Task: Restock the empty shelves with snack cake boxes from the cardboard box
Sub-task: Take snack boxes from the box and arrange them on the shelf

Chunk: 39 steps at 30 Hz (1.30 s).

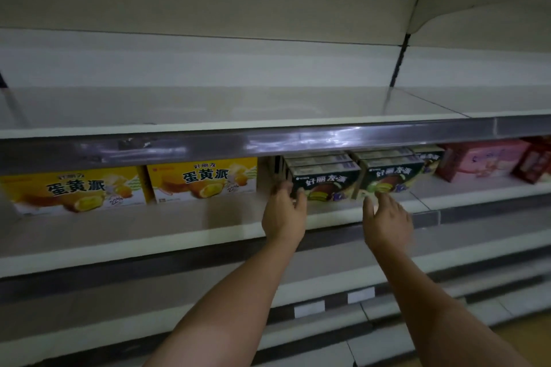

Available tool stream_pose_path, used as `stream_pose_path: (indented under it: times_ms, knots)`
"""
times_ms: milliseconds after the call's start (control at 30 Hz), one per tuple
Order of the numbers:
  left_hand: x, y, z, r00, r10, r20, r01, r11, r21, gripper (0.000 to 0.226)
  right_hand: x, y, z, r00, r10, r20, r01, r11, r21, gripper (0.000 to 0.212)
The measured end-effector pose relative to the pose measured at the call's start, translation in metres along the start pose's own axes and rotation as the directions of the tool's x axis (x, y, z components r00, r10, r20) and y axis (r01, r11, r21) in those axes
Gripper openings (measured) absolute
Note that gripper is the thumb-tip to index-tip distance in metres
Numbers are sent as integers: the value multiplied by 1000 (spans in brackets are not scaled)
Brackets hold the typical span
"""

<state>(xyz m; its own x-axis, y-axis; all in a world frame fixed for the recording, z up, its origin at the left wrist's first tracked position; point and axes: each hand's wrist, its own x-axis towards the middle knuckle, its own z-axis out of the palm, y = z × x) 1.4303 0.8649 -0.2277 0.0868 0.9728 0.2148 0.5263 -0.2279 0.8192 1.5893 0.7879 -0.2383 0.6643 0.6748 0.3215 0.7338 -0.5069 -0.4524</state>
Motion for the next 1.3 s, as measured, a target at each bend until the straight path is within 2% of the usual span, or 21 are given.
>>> stream_pose_path:
  times_ms: [133, 267, 400, 633, 833, 933, 1067, 1300]
  knots:
    - [-30, 9, 20, 987, 126, 102, -127, 992, -3, 27, -34, 41, -17, 990, 134, 52, -134, 991, 5, 54]
    - [-52, 22, 48, 945, 162, 284, -160, 987, -31, 30, -66, 88, -42, 967, 256, -14, -256, 966, -21, 52]
    - [-87, 37, 88, 819, 173, 547, -221, 975, 22, 43, -100, 150, -72, 909, 410, -77, -411, 911, 1, 48]
    - [-170, 70, 184, 615, 209, 760, -304, 953, -16, 54, -170, 262, -131, 707, 699, -107, -705, 709, -27, 54]
    - [-275, 117, 254, 425, 264, 866, -457, 888, -46, 54, -236, 353, -193, 552, 818, -163, -829, 558, -9, 56]
    - [-328, 139, 281, 326, 290, 900, -540, 839, -76, 54, -264, 395, -223, 429, 888, -165, -898, 438, 25, 55]
    - [-397, 166, 318, 191, 296, 936, -617, 778, -120, 53, -298, 447, -255, 311, 944, -106, -947, 317, 43, 55]
    - [-494, 209, 364, 31, 254, 967, -614, 768, -182, 54, -339, 518, -281, 224, 973, -51, -971, 228, 78, 51]
